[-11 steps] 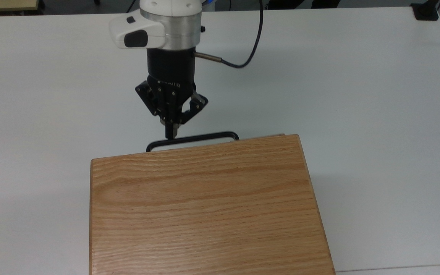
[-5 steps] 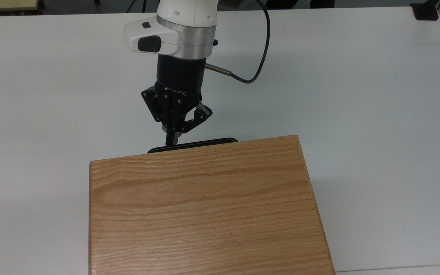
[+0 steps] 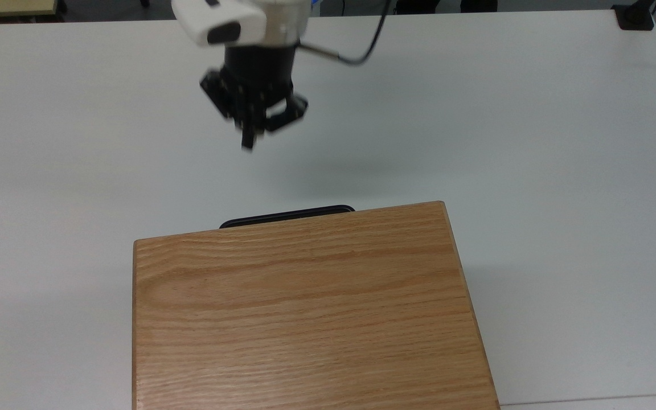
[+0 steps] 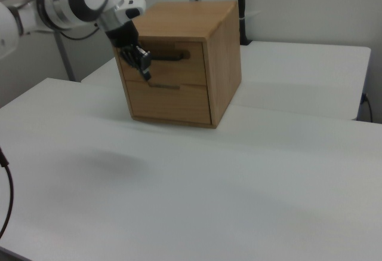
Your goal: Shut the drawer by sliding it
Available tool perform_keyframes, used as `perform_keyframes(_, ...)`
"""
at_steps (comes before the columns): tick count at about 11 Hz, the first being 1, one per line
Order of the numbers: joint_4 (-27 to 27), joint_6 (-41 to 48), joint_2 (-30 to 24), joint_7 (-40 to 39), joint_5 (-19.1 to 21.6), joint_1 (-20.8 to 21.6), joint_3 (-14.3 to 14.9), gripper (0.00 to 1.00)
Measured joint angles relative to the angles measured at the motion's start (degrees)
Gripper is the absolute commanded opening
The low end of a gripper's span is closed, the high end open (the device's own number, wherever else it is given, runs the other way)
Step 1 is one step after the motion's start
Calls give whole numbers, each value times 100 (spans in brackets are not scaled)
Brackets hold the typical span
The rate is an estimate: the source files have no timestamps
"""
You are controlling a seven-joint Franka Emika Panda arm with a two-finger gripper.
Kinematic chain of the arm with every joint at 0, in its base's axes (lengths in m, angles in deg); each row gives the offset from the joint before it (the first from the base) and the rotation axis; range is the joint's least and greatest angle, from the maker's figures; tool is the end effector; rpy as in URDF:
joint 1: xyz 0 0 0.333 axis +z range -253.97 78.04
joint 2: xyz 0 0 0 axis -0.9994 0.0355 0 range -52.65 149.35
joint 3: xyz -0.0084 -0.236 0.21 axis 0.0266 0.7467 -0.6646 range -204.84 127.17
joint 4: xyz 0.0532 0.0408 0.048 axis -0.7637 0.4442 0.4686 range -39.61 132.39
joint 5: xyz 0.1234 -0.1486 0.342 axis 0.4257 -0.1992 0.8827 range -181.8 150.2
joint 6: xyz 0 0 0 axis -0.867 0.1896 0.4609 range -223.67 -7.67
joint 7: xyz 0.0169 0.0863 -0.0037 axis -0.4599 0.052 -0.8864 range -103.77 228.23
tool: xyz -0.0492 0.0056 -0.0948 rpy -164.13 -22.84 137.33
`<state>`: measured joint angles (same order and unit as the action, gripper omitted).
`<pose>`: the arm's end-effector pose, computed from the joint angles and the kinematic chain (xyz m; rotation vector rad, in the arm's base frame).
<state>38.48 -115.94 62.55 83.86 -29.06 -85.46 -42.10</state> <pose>0.6540 0.0440 0.5729 2.9394 -0.3430 0.3519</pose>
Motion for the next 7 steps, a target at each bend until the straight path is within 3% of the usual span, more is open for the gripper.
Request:
perform_keyframes(3,91,1410,-666,-489,789,-264,-3,0)
perform_keyframes(7,867,1636,-1489,-715,1530,-153,320,3)
